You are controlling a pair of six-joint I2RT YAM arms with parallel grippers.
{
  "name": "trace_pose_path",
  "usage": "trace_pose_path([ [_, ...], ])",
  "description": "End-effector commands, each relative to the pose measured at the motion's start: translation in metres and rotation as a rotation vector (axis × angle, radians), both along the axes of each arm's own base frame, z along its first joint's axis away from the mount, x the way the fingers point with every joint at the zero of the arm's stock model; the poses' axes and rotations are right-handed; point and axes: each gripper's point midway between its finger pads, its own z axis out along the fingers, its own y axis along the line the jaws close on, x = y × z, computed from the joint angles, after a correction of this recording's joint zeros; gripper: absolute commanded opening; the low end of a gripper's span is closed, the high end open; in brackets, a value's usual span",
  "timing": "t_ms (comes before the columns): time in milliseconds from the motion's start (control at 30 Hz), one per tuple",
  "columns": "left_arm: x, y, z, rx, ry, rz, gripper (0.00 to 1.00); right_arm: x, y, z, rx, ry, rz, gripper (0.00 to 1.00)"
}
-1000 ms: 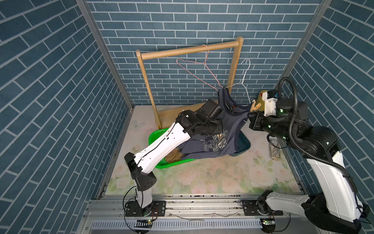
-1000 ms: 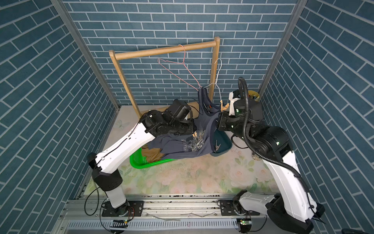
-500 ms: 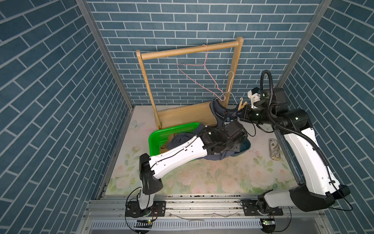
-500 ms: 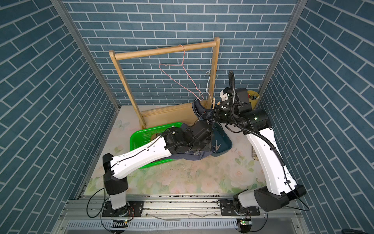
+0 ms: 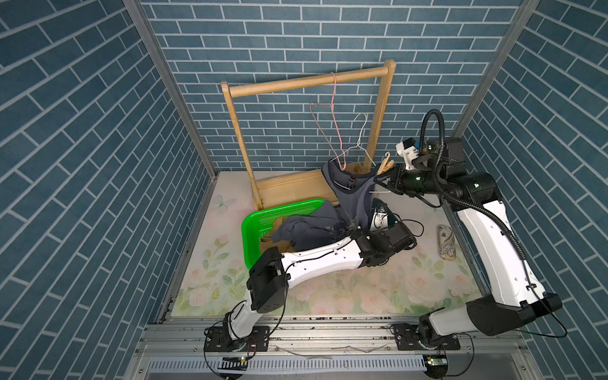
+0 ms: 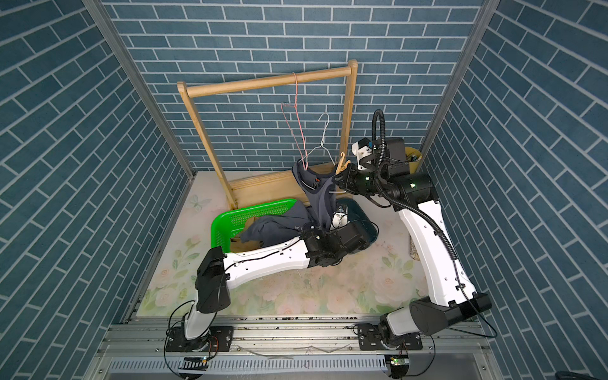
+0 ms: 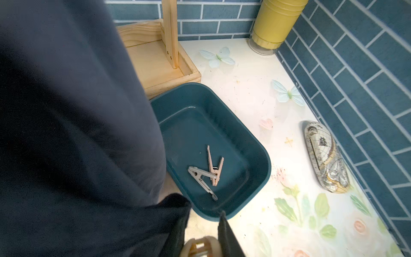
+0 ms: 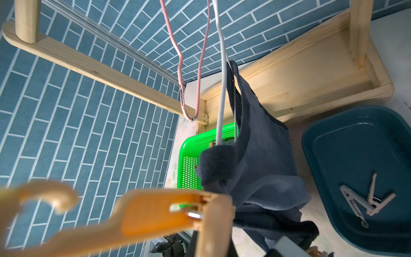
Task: Remove the clothespins securing tank tops to the hanger
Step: Place the clothespin in the storage box.
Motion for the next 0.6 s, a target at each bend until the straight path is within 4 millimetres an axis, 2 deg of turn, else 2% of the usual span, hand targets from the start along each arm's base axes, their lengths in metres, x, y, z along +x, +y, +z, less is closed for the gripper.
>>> trace_pose_path([
  [0,0.009,-0.020,-0.009,-0.005,-0.038,0.004,0.25,-0.007,0.002,0.010,0.052,0.004,0.027,0.00],
  [133,0.020,-0.032,-0.038,0.037,-0.038,0.024,0.29,-0.008,0.001,0.006,0.050,0.022,0.032,0.00],
  [233,0.034,-0.039,-0.044,0.088,-0.057,0.040,0.31,-0.009,0.001,0.006,0.051,0.021,0.034,0.00],
  [433,0.064,-0.030,-0.073,0.097,-0.019,0.097,0.34,-0.012,-0.004,0.006,0.037,0.011,0.029,0.00],
  [567,0.076,-0.024,-0.090,0.096,0.015,0.130,0.35,-0.016,-0.006,0.004,0.036,0.009,0.020,0.00],
])
